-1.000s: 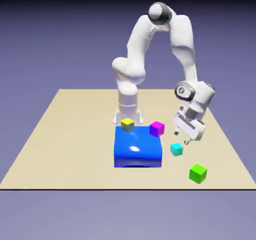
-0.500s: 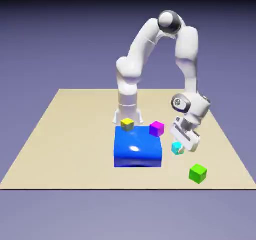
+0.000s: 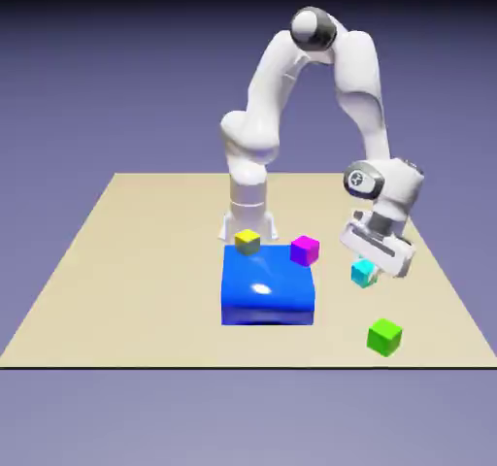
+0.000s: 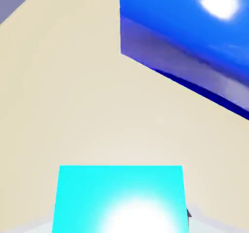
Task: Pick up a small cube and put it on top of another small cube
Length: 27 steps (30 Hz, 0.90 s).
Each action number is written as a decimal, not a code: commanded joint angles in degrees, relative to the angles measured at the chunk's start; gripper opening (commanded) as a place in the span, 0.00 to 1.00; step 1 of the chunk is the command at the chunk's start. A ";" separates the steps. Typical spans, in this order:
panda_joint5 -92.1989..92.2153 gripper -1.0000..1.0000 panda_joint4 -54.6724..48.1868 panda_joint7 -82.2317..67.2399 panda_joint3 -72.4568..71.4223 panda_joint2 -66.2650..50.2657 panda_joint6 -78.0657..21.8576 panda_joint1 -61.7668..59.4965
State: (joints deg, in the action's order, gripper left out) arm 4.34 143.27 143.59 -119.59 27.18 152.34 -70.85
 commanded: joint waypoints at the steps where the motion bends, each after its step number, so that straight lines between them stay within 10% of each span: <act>1: 0.13 0.00 -0.63 -2.50 -0.31 0.20 0.62 -0.92; 24: 6.17 0.00 -13.64 -41.23 -17.43 11.14 17.42 -27.75; 25: 6.17 1.00 -13.64 -41.23 -17.43 11.14 17.42 -27.75; 27: 5.51 1.00 -13.03 -40.85 -15.47 9.91 16.34 -25.68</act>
